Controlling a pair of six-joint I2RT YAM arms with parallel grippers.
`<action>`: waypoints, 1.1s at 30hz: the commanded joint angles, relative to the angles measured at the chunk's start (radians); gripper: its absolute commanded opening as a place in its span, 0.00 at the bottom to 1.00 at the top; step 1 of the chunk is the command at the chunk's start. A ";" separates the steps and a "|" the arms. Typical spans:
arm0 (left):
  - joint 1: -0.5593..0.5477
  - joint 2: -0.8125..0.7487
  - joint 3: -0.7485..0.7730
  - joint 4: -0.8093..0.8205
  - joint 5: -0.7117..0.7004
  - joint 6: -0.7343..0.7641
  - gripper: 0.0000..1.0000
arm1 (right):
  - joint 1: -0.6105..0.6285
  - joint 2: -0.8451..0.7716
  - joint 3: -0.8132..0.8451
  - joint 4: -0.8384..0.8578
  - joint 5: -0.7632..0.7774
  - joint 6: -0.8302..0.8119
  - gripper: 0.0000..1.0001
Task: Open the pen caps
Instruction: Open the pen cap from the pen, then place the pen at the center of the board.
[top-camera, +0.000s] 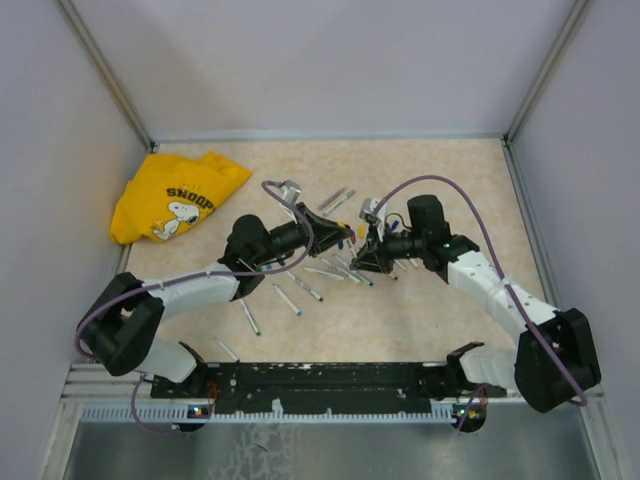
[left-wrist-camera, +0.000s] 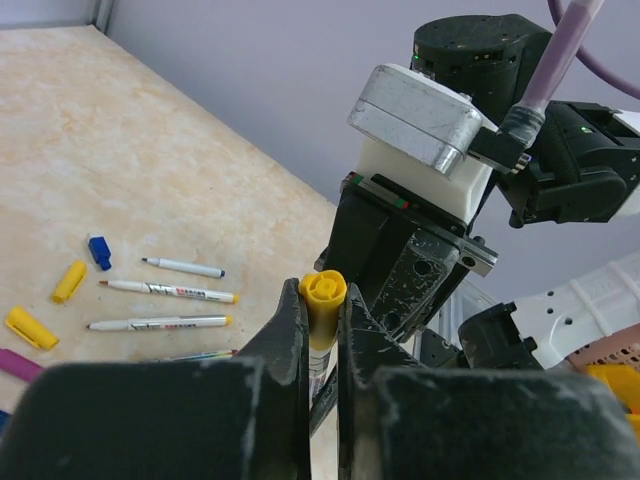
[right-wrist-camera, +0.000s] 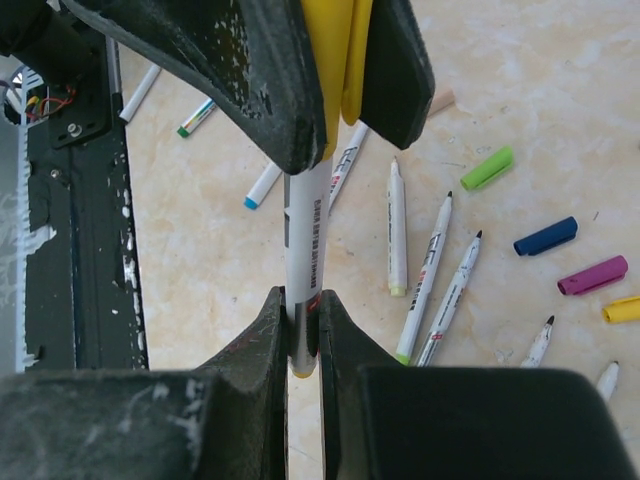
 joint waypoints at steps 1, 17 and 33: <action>0.000 0.001 0.033 0.011 -0.033 0.002 0.00 | -0.002 -0.004 0.045 0.033 -0.007 -0.023 0.00; 0.238 -0.074 0.210 0.055 -0.168 -0.058 0.00 | 0.001 0.048 0.056 0.043 0.020 0.015 0.00; 0.130 -0.228 -0.154 -0.085 -0.226 0.256 0.00 | -0.278 0.133 0.177 -0.168 0.626 -0.165 0.00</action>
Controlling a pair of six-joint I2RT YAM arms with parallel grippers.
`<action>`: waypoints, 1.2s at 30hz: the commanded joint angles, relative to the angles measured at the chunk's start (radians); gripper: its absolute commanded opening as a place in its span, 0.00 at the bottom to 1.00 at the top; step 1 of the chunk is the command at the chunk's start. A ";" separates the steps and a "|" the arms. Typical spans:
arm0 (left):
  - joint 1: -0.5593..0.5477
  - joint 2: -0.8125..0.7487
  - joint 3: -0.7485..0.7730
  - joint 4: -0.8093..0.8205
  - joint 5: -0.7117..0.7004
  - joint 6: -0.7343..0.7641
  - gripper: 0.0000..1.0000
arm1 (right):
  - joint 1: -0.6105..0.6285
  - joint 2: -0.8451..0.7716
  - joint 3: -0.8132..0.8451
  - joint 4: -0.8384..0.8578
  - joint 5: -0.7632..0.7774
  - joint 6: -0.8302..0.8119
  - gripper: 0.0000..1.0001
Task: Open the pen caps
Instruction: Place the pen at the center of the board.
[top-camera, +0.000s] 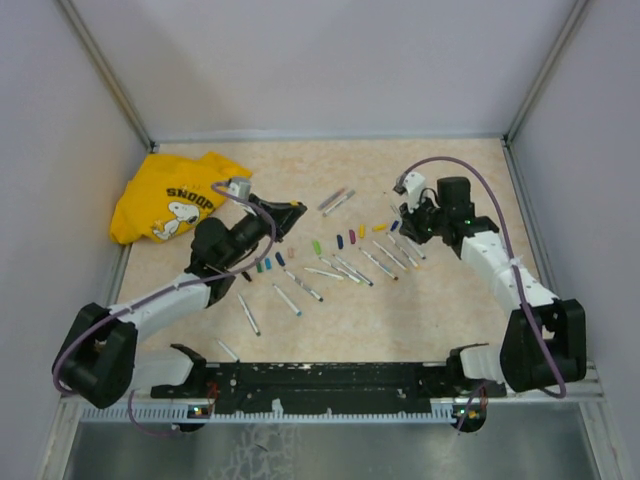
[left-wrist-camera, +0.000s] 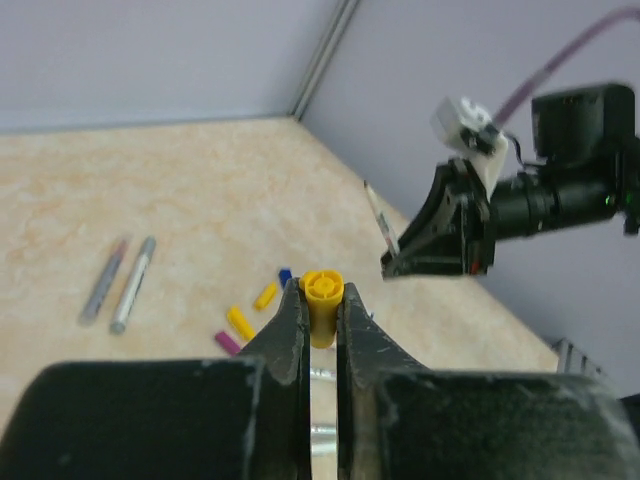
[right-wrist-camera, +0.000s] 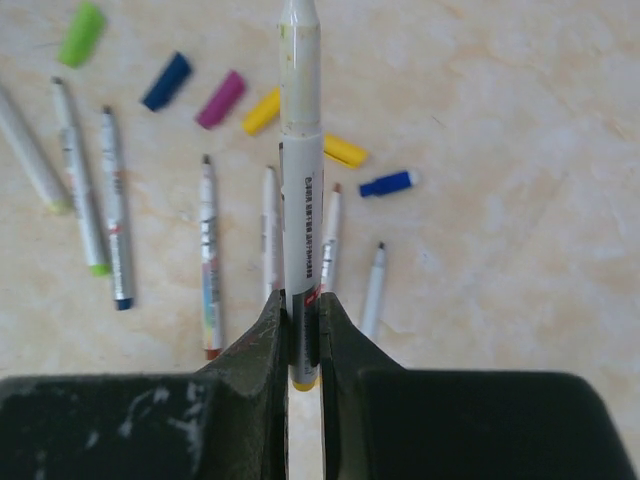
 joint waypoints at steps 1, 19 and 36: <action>-0.136 -0.037 -0.050 -0.048 -0.156 0.217 0.00 | -0.071 0.081 0.063 -0.038 0.206 -0.043 0.00; -0.336 0.069 -0.165 0.114 -0.367 0.282 0.00 | -0.200 0.259 0.095 -0.025 0.287 -0.026 0.00; -0.345 0.112 -0.113 0.070 -0.360 0.301 0.00 | -0.199 0.417 0.136 -0.078 0.309 -0.034 0.00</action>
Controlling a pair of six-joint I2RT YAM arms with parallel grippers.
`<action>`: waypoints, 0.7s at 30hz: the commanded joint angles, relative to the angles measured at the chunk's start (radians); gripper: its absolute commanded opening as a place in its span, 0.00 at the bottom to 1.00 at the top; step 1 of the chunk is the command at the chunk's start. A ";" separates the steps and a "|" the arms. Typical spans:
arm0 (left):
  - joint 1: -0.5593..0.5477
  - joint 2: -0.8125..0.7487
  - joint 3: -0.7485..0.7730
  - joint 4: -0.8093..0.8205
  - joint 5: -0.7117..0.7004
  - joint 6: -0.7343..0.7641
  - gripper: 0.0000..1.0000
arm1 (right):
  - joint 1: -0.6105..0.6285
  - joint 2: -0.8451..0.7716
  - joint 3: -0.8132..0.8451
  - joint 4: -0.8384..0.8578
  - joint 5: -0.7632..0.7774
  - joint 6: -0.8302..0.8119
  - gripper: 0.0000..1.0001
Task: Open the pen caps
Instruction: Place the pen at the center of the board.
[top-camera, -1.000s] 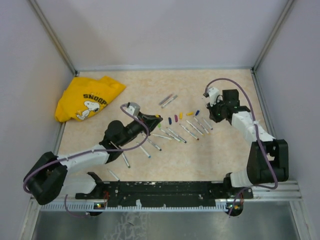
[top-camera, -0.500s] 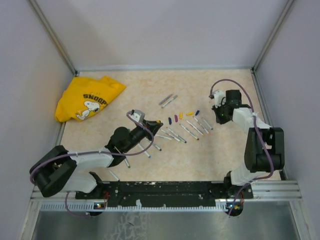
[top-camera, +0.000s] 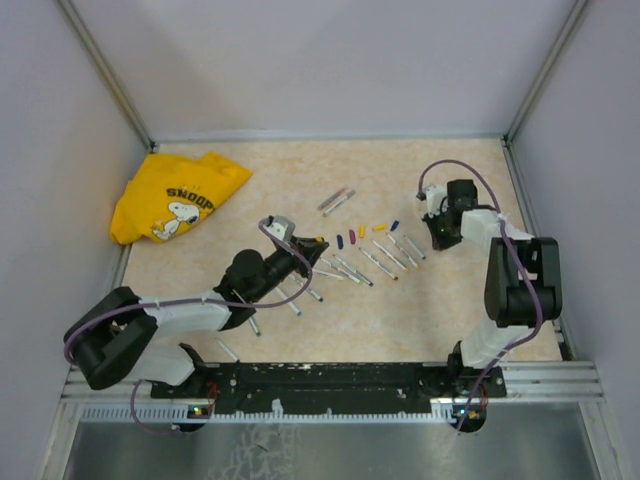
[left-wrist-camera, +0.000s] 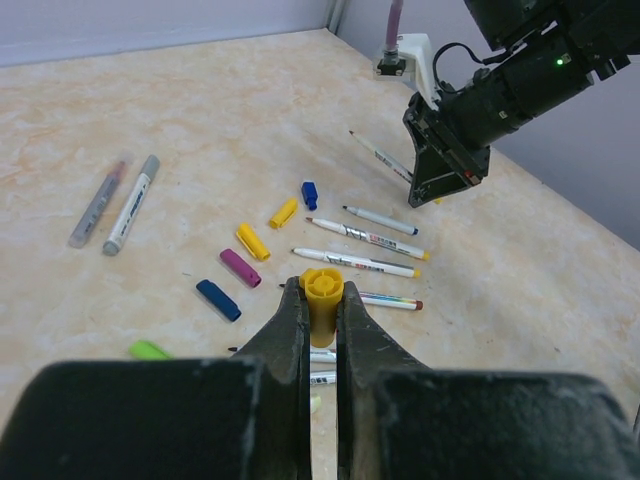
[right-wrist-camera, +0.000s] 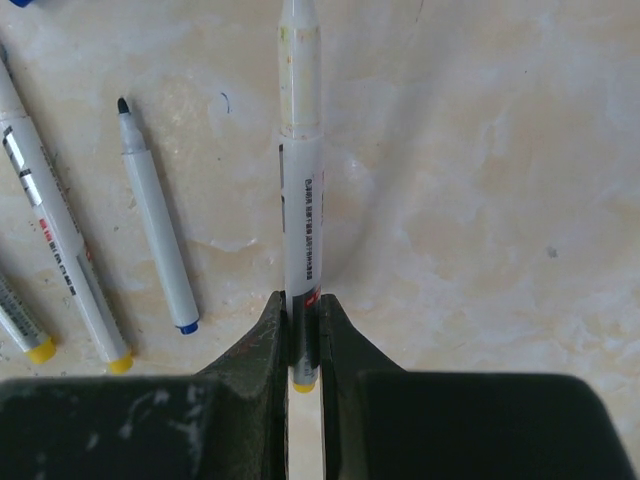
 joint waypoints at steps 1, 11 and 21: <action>-0.005 0.011 0.031 -0.001 -0.004 0.014 0.00 | -0.003 0.074 0.085 -0.049 -0.006 -0.024 0.00; -0.005 0.018 0.039 -0.011 -0.004 0.014 0.00 | -0.003 0.135 0.133 -0.142 -0.011 -0.060 0.00; -0.004 0.021 0.038 -0.003 -0.004 0.014 0.00 | -0.003 0.140 0.156 -0.225 -0.038 -0.098 0.08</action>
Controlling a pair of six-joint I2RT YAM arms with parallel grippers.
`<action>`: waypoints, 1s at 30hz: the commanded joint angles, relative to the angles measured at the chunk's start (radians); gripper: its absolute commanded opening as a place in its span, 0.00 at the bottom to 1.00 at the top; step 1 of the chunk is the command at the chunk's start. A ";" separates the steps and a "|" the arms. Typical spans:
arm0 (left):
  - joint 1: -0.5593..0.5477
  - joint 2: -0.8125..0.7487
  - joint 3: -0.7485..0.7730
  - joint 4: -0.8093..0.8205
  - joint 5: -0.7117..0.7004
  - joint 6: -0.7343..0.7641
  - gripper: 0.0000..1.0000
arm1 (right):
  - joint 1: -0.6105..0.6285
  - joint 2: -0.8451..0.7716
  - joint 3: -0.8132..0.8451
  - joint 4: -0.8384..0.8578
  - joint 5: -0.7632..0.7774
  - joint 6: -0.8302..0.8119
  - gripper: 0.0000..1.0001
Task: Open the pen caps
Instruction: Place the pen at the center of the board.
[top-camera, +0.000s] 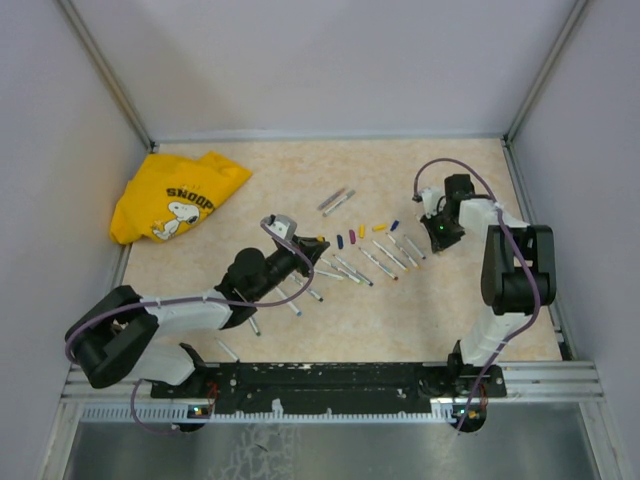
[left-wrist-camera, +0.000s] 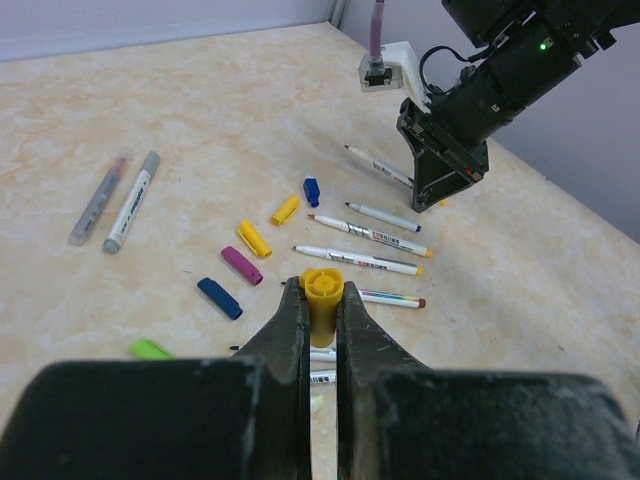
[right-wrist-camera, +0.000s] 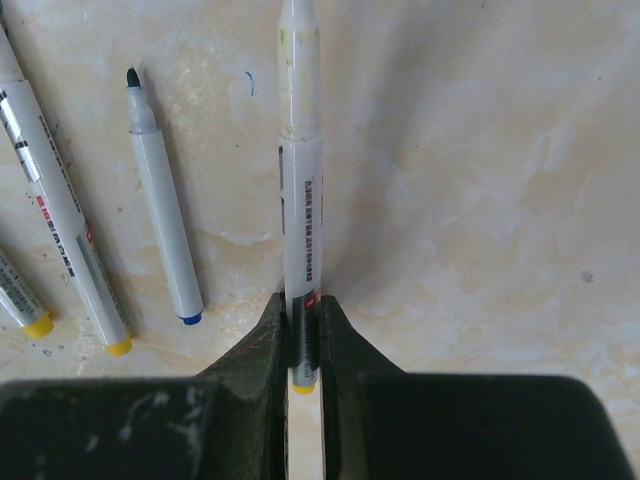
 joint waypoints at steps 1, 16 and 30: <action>-0.006 0.010 0.025 0.011 -0.004 0.010 0.00 | -0.004 0.021 0.033 -0.068 -0.014 -0.025 0.10; -0.001 0.132 0.260 -0.194 0.141 -0.018 0.00 | -0.003 -0.031 0.030 -0.063 -0.035 -0.016 0.30; 0.028 0.671 0.862 -0.401 0.374 -0.445 0.00 | -0.053 -0.275 -0.042 0.083 -0.065 0.060 0.51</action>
